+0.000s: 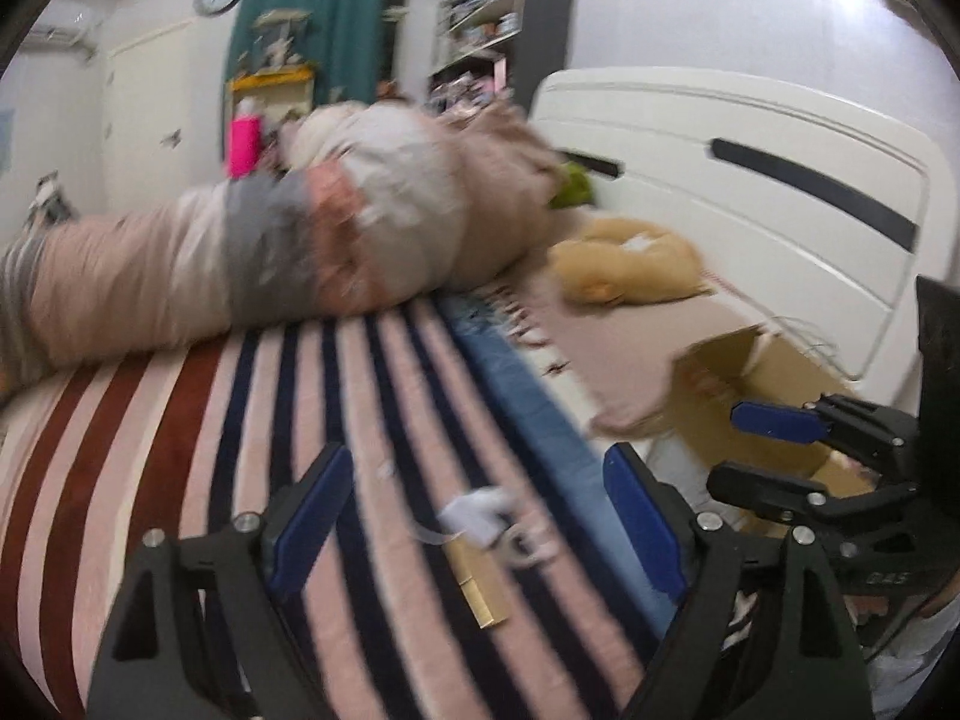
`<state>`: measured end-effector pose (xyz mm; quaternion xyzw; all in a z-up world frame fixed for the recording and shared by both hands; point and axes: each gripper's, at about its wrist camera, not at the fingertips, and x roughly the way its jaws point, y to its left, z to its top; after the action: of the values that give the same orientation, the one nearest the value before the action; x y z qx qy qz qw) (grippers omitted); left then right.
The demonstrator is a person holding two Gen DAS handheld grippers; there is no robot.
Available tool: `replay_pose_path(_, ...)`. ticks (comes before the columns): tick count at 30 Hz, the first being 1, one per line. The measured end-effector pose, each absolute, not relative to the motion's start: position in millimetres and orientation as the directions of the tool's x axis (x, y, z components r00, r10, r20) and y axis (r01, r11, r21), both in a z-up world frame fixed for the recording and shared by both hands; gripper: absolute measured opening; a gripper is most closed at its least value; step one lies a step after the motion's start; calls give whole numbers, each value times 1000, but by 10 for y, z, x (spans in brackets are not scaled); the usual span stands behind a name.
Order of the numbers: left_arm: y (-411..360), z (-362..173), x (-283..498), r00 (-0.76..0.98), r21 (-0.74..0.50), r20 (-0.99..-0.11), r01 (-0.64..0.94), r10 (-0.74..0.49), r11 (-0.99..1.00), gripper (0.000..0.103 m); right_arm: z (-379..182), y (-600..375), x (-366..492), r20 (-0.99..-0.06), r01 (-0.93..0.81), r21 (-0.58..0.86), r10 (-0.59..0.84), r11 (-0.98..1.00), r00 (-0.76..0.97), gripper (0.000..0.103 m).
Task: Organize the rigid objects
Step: 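Grasp the gold lipstick tube with the left gripper while the right grasps the tape roll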
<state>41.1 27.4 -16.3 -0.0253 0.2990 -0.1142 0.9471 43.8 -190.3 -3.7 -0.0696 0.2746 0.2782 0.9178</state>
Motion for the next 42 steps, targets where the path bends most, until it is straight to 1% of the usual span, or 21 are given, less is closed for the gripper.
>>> replay_pose_path(5,554,-727,538,737,-165,-641,141,-215,976,83,-485,-1371,665,-657,-583,33,457,812,599,54)
replay_pose_path(7,571,-972,594,703,-196,-671,136,-234,971,83,-773,-1271,799,-707,-568,42,427,822,564,54)
replay_pose_path(11,419,-1380,754,634,-243,-720,151,-282,958,83,-1317,-1289,1082,-774,-500,41,344,865,531,54)
replay_pose_path(13,322,-1560,842,601,-270,-737,160,-311,949,81,-1564,-1329,1209,-800,-475,41,313,879,511,55)
replay_pose_path(15,225,-1687,924,574,-293,-748,165,-333,942,70,-1703,-1331,1275,-806,-474,24,297,880,512,55)
replay_pose_path(16,181,-1750,965,561,-298,-756,164,-338,940,67,-1753,-1320,1291,-807,-472,11,286,882,516,55)
replay_pose_path(17,130,-1830,1015,546,-302,-767,158,-338,940,61,-1798,-1329,1319,-809,-468,-3,274,883,521,55)
replay_pose_path(19,78,-1924,1085,530,-328,-768,155,-359,932,51,-1848,-1356,1372,-802,-472,5,286,882,525,55)
replay_pose_path(20,61,-1962,1106,528,-345,-764,151,-371,926,45,-1865,-1337,1431,-801,-476,2,286,879,525,54)
replay_pose_path(21,60,-1977,1132,530,-338,-768,142,-360,930,36,-1877,-1343,1453,-799,-485,-1,291,874,526,54)
replay_pose_path(22,57,-1991,1143,531,-330,-770,142,-353,933,34,-1886,-1333,1461,-794,-498,-7,298,867,530,54)
replay_pose_path(24,67,-1970,1136,524,-344,-764,161,-376,925,22,-1886,-1341,1482,-789,-514,-15,305,858,533,54)
replay_pose_path(26,71,-1933,1103,521,-320,-774,169,-360,932,20,-1901,-1312,1507,-783,-531,-24,314,847,537,53)
replay_pose_path(28,119,-1888,1055,519,-303,-782,168,-345,938,18,-1876,-1303,1512,-779,-548,-19,332,836,533,45)
replay_pose_path(29,143,-1871,1024,510,-293,-791,168,-337,941,17,-1867,-1285,1519,-778,-560,-17,341,828,528,44)
replay_pose_path(32,213,-1880,954,491,-288,-804,172,-335,942,16,-1857,-1249,1496,-777,-573,-45,331,818,535,43)
replay_pose_path(34,218,-1917,928,481,-298,-807,172,-344,939,16,-1835,-1264,1465,-776,-573,-28,344,819,529,43)
replay_pose_path(36,174,-1962,923,486,-277,-813,162,-321,947,17,-1817,-1277,1412,-775,-575,-14,354,818,523,43)
replay_pose_path(40,94,-2002,933,531,-233,-802,144,-274,962,18,-1758,-1276,1271,-775,-570,-50,328,820,541,43)
replay_pose_path(42,95,-2002,926,549,-225,-794,130,-259,966,15,-1727,-1284,1225,-772,-570,-44,334,821,541,43)
